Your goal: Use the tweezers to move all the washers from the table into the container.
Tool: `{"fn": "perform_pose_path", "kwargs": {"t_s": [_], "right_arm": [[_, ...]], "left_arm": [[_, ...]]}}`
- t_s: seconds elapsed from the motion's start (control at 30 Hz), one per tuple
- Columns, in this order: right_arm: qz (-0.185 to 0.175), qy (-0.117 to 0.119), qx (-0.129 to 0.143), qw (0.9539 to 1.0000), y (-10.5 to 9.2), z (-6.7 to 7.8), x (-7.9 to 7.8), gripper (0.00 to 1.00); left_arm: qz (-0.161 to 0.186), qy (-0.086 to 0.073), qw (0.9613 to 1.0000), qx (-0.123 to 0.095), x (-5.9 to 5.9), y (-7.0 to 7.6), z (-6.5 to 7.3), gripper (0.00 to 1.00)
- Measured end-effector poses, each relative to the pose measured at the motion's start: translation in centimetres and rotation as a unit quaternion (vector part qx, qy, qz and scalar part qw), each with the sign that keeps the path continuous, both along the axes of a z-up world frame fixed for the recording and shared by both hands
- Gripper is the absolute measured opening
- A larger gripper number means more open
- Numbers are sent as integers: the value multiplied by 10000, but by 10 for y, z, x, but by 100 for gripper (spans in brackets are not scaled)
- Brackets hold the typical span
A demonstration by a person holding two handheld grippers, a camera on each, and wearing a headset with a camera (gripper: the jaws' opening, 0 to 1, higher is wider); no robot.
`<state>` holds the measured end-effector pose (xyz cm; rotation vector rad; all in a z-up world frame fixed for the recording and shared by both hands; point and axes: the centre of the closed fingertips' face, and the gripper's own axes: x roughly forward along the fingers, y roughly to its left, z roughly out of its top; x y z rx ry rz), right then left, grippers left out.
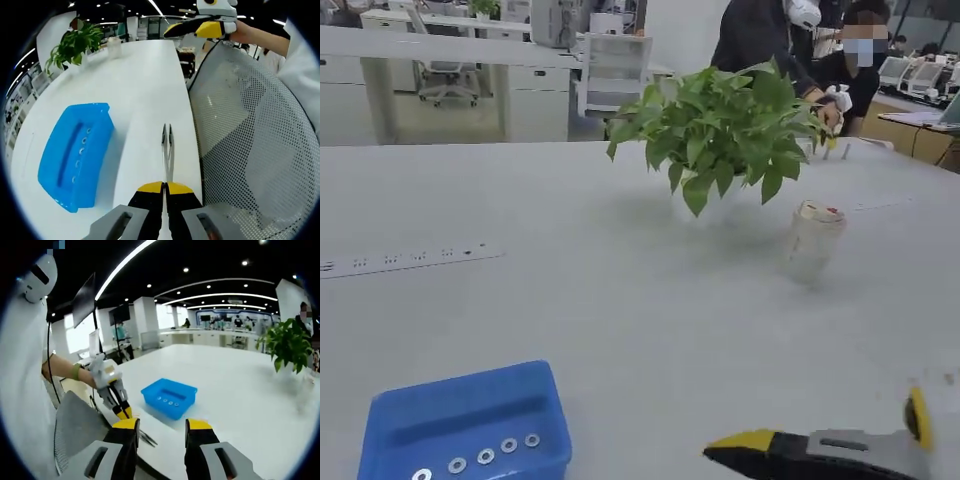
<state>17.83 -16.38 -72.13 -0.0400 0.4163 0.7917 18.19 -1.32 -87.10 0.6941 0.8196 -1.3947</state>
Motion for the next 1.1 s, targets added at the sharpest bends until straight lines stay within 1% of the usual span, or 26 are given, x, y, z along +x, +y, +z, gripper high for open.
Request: {"fn": "perform_pose_path", "kwargs": {"t_s": [0.03, 0.1, 0.17, 0.2, 0.23, 0.3, 0.4, 0.43, 0.5, 0.53, 0.57, 0.6, 0.63, 0.7, 0.73, 0.77, 0.83, 0.87, 0.93, 0.97, 1.0, 1.03, 1.07, 1.1], "right_arm": [[-144, -72, 76, 9998, -6, 6, -2, 35], [-314, -65, 205, 9993, -11, 10, -6, 38], [-441, -157, 199, 9987, -15, 12, -8, 40], [-501, -174, 210, 9984, -16, 12, -8, 40], [-623, -140, 292, 9975, -17, 12, -8, 41], [-751, -81, 522, 9958, -16, 14, -10, 42], [-907, -198, 593, 9939, -19, 19, -11, 43], [-947, -220, 627, 9933, -20, 20, -12, 43], [-1040, -255, 706, 9917, -24, 24, -13, 44], [-1079, -269, 763, 9909, -27, 25, -13, 44], [-1089, -261, 780, 9906, -28, 26, -14, 44], [-1112, -279, 785, 9903, -31, 27, -14, 45], [-1111, -299, 782, 9903, -32, 27, -14, 46], [-1086, -318, 762, 9907, -36, 28, -13, 46], [-1077, -321, 761, 9908, -37, 28, -12, 46], [-1043, -334, 771, 9910, -38, 29, -11, 47], [-983, -360, 787, 9914, -43, 30, -7, 48], [-958, -371, 817, 9913, -44, 31, -5, 49], [-883, -399, 910, 9911, -45, 35, 0, 51], [-822, -411, 906, 9916, -45, 36, 3, 51], [-768, -415, 868, 9924, -46, 35, 4, 52], [-711, -419, 810, 9933, -46, 34, 6, 52], [-627, -413, 717, 9946, -46, 32, 9, 53], [-605, -392, 715, 9948, -46, 31, 11, 53]], "left_arm": [[-19, 0, 10000, 62, 0, 1, -2, 0], [-69, -57, 9998, 165, 0, 2, -6, 0], [-86, -32, 9997, 214, -1, 2, -8, 0], [-87, -25, 9998, 201, -1, 2, -7, 0], [-81, -8, 9997, 221, -1, 2, -7, 0], [-144, -57, 9995, 263, -1, 2, -7, 0], [-215, -73, 9992, 324, -2, 1, -6, 0], [-200, -55, 9992, 342, -2, 1, -6, 0], [-210, -83, 9991, 352, -2, 2, -6, 0], [-164, -55, 9990, 400, -3, 3, -6, 0], [-153, -49, 9991, 397, -4, 3, -6, 0], [-98, -66, 9993, 361, -4, 3, -3, 0], [34, -111, 9995, 309, -3, 3, 0, 2], [404, -138, 9989, 185, -1, 4, 9, 9], [628, -152, 9979, 86, 0, 5, 16, 12], [812, -157, 9966, 39, 0, 7, 21, 13], [1239, -296, 9918, -133, 1, 12, 36, 19], [1492, -387, 9876, -285, 1, 14, 47, 22], [1883, -464, 9800, -449, 1, 19, 60, 29], [2159, -530, 9733, -566, 0, 23, 69, 32], [2329, -584, 9686, -642, 0, 26, 75, 35], [2593, -687, 9604, -755, 0, 32, 84, 37], [2771, -768, 9540, -853, 1, 35, 90, 39], [3014, -860, 9442, -1015, 1, 40, 97, 41]]}}
